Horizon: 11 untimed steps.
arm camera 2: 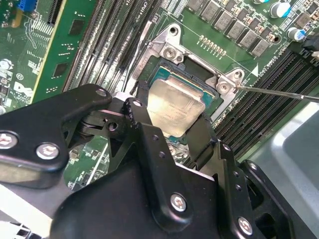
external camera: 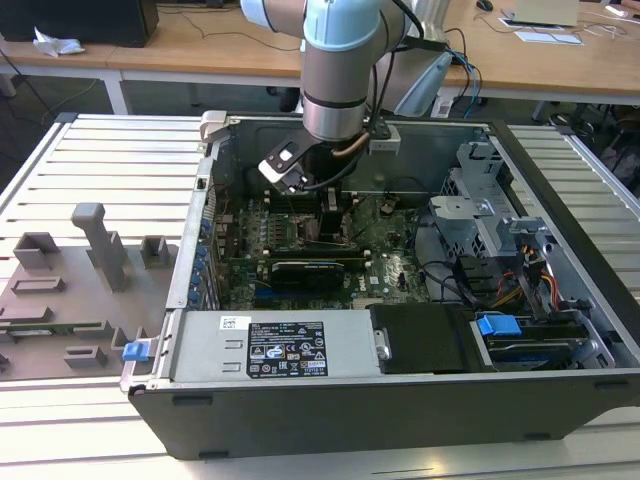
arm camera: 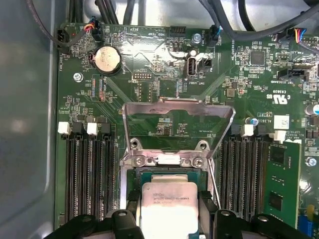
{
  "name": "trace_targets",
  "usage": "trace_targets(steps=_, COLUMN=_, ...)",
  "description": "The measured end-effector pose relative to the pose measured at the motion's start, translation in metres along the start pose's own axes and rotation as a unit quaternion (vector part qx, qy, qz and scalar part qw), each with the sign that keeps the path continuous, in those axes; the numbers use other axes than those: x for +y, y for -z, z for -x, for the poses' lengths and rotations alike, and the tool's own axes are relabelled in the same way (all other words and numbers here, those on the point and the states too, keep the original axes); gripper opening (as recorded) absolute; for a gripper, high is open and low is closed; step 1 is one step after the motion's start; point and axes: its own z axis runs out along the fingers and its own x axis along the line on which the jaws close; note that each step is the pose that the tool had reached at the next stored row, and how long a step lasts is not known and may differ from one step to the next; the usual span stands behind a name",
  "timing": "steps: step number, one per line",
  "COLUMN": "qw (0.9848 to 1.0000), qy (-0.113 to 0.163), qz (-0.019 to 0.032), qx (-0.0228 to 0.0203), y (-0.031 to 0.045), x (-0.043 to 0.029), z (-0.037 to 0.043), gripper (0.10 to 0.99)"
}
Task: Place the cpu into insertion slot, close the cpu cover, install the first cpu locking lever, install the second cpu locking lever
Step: 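Place the cpu into insertion slot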
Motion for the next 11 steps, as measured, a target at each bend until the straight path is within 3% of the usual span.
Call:
trace_targets(steps=7, qw=1.0, qy=0.0, qz=0.0002, qx=0.0001, y=-0.0013, x=0.0004, z=-0.0001, gripper=0.545)
trace_targets(steps=8, qw=1.0, qy=0.0, qz=0.0006, qx=0.0005, y=-0.0017, x=0.0006, z=-0.0003, gripper=0.553)
trace_targets(steps=9, qw=1.0, qy=0.0, qz=0.0002, qx=0.0001, y=-0.0015, x=0.0004, z=-0.0001, gripper=0.62)
trace_targets(steps=11, qw=1.0, qy=0.001, qz=0.0004, qx=0.0, y=-0.0004, x=-0.0009, z=0.0004, gripper=0.62)
